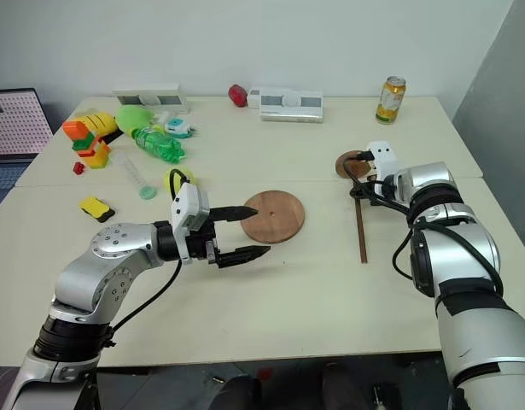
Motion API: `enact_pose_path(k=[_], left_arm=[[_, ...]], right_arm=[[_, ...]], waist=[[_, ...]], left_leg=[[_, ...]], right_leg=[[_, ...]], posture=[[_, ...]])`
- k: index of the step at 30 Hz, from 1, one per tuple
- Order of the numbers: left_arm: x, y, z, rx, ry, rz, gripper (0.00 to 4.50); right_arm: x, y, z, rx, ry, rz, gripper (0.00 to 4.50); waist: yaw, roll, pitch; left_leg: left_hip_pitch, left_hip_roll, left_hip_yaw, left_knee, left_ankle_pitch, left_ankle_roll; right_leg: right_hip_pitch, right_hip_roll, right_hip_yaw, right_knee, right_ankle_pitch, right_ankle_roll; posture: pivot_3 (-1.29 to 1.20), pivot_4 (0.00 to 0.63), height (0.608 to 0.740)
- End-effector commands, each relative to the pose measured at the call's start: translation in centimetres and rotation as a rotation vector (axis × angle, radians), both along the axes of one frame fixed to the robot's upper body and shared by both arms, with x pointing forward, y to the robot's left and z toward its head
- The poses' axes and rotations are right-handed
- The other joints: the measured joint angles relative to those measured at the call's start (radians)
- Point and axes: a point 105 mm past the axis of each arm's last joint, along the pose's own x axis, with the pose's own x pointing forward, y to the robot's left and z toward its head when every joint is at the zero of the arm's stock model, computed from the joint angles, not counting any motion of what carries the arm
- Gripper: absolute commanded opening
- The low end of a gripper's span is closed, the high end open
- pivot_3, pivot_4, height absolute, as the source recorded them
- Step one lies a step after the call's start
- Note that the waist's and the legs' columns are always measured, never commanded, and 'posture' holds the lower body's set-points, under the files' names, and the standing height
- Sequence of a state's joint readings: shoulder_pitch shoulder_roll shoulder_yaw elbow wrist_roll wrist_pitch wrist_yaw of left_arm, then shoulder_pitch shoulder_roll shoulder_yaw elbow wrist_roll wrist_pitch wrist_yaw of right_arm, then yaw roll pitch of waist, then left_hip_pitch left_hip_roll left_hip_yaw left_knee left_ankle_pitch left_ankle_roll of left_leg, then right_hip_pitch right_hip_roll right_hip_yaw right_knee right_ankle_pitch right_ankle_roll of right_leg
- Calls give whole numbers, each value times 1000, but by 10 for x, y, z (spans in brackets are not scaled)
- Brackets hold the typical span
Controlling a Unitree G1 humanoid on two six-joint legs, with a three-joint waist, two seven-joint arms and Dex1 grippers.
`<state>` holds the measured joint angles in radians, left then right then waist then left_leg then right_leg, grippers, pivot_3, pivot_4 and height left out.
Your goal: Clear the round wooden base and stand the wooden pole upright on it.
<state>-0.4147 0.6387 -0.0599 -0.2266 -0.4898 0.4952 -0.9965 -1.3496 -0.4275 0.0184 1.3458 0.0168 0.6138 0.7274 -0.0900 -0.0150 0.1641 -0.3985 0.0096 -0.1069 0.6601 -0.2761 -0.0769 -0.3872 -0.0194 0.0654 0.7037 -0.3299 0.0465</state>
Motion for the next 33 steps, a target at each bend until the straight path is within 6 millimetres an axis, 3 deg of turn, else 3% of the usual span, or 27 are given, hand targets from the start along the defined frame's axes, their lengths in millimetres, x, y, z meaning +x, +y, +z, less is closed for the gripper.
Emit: enact_pose_path(k=[1, 4, 8, 12, 16, 20, 23, 27, 33], left_arm=[[-3, -1, 9, 15, -40, -27, 4500], [-1, -1, 11, 18, -44, -32, 4500], [2, 2, 13, 25, -51, -30, 4500], [3, 14, 23, -61, -65, 39, 4500], [-9, 26, 22, -149, -121, 151, 4500], [-23, 36, 10, -200, -113, 304, 4500], [-40, 39, 4, -301, -80, 424, 4500], [-49, 41, -3, -309, -86, 501, 4500], [-59, 45, -12, -306, -76, 564, 4500]], right_arm=[[3, -2, 12, 9, -33, -7, 183], [3, -1, 14, 15, -37, -5, 178], [7, 7, 34, 41, -98, 40, 178], [4, 45, 95, 247, -239, 230, 178], [-4, 81, 149, 386, -459, 380, 178], [-22, 113, 182, 513, -712, 440, 178], [-47, 144, 191, 594, -953, 426, 178], [-55, 160, 192, 674, -1051, 318, 178], [-49, 178, 163, 692, -1072, 187, 178]], waist=[[0, 0, 0], [0, 0, 0], [0, 0, 0], [-6, 3, 2], [-25, 4, 2], [-23, 3, 2], [-22, 3, 1], [-2, 3, 2], [8, 3, 1]], left_leg=[[0, 0, 0, 0, 0, 0], [0, 0, 0, 0, 0, 0], [0, 0, 0, 0, 0, 0], [0, 0, 1, 0, 0, 0], [1, 1, 0, -1, 0, 0], [0, 2, -1, -1, 0, 0], [0, 4, -1, 1, -2, 3], [0, 3, -2, 2, -2, 3], [2, 0, -1, 2, -2, 3]], right_leg=[[0, 0, 0, 0, 0, 0], [0, 0, 0, 0, 0, 0], [0, 0, 0, 0, 0, 0], [-1, 0, 0, 1, 0, 0], [-1, 1, 0, 2, 0, 0], [-1, 1, 0, 1, 0, 0], [-1, -1, 0, 4, 0, 0], [-2, -3, 0, 7, 0, 0], [-1, -1, 0, 8, 0, 0]], posture=[[0, 150, 740], [0, 150, 740], [0, 150, 740], [0, 150, 740], [0, 150, 740], [0, 150, 740], [0, 150, 740], [0, 150, 740], [0, 150, 740]])
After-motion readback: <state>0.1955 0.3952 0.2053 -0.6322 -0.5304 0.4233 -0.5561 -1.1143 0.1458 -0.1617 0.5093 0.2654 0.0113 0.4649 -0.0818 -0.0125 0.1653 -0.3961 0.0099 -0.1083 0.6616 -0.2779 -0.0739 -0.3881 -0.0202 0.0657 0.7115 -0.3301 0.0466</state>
